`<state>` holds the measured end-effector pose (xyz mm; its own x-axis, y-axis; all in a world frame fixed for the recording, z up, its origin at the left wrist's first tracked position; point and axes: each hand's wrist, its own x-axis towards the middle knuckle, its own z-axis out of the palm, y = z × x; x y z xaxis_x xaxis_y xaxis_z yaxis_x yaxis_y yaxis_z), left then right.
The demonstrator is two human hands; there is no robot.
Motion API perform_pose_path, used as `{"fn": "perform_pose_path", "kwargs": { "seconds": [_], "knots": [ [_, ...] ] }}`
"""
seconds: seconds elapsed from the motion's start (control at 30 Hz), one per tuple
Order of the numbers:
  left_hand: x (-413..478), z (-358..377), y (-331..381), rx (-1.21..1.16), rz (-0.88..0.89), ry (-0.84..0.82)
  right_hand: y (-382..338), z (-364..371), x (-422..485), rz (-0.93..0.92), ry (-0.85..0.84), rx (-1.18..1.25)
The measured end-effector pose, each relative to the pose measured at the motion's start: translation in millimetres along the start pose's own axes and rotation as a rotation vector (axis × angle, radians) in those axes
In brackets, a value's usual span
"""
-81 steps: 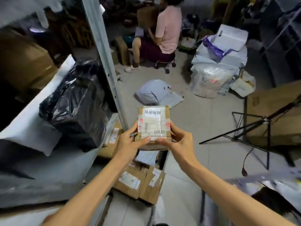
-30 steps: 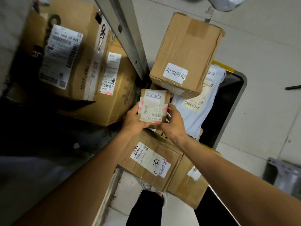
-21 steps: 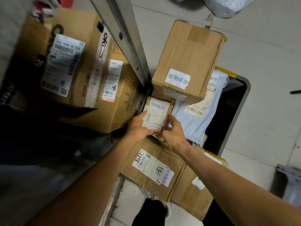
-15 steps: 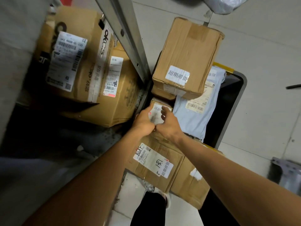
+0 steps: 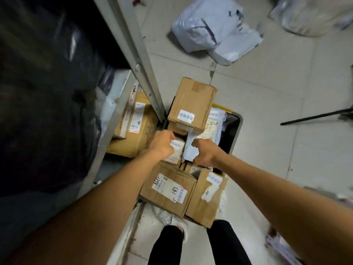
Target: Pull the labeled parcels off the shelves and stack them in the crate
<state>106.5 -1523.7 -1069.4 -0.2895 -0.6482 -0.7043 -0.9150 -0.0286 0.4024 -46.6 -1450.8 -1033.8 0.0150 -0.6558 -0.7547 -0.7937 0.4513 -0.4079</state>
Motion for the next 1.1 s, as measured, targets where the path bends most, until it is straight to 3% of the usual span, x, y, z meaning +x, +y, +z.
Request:
{"fn": "perform_pose_path", "kwargs": {
  "seconds": [0.13,0.3,0.5,0.8,1.1],
  "knots": [
    [-54.4,-49.1,46.6,0.125,0.097,0.025,-10.9,-66.6,-65.5,0.012,0.002,-0.123],
    [-139.3,-109.6,118.6,0.222,0.172,0.032,-31.7,-152.4,-172.4,0.050,0.134,-0.230],
    [-243.6,-165.0,185.9,0.283,0.206,0.179,-63.6,-212.9,-284.4,0.031,0.158,-0.426],
    [-405.8,-182.5,224.2,0.242,0.205,0.365,-101.6,-234.6,-438.5,-0.155,0.295,-0.639],
    [-548.8,-166.6,195.7,0.173,0.156,0.461,-137.3,-213.6,-538.9,-0.320,0.315,-0.727]
  ]
}}
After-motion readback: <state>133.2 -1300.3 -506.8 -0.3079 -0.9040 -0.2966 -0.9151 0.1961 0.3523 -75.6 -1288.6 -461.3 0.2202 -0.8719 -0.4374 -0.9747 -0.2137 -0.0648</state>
